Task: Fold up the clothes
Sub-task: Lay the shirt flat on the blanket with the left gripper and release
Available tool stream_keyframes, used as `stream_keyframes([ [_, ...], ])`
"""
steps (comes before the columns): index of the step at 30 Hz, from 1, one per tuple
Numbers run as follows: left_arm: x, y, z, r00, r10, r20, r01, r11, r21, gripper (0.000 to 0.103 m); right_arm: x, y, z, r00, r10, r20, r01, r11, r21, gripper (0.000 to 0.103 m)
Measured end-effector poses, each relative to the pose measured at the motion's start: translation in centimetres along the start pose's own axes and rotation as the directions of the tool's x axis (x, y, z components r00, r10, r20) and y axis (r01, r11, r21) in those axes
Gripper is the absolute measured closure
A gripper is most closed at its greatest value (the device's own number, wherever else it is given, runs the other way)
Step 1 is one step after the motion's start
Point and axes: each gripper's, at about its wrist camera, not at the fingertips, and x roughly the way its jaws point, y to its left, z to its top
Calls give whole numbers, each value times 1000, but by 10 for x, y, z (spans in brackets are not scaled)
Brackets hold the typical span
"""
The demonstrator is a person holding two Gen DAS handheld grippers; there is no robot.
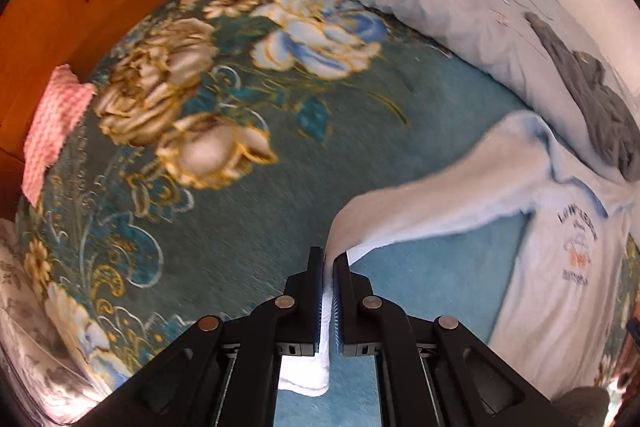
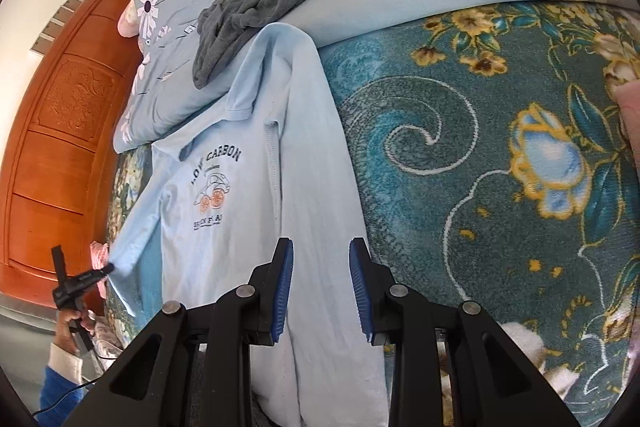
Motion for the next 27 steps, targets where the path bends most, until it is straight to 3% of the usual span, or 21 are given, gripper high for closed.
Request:
stream_keyframes([
  [5,-2,1,-18,995,-98,12,98,991,-92,94,21,0,1,995,-89,-35,87,995,-38,73],
  [9,-3,2,-32,984,-174,29,177,971,-163,64,32,-4,0,989,-133,-57,130,990,-49,73],
  [13,-4,2,-46,967,-248,51,253,939,-232,61,43,-6,-8,986,-143,-89,139,989,-51,73],
  [18,-33,2,-87,930,-343,132,366,889,-276,53,52,6,-24,984,-155,-92,148,986,-76,73],
  [20,-41,-1,-96,922,-359,147,386,879,-279,53,52,12,-26,979,-183,-85,174,980,-100,83],
  [21,-44,-3,-99,919,-365,152,394,875,-280,53,52,16,-27,978,-187,-90,176,977,-117,101],
  [27,-58,-16,-106,907,-391,160,420,875,-241,53,28,35,-21,963,-270,-14,257,929,-266,101],
])
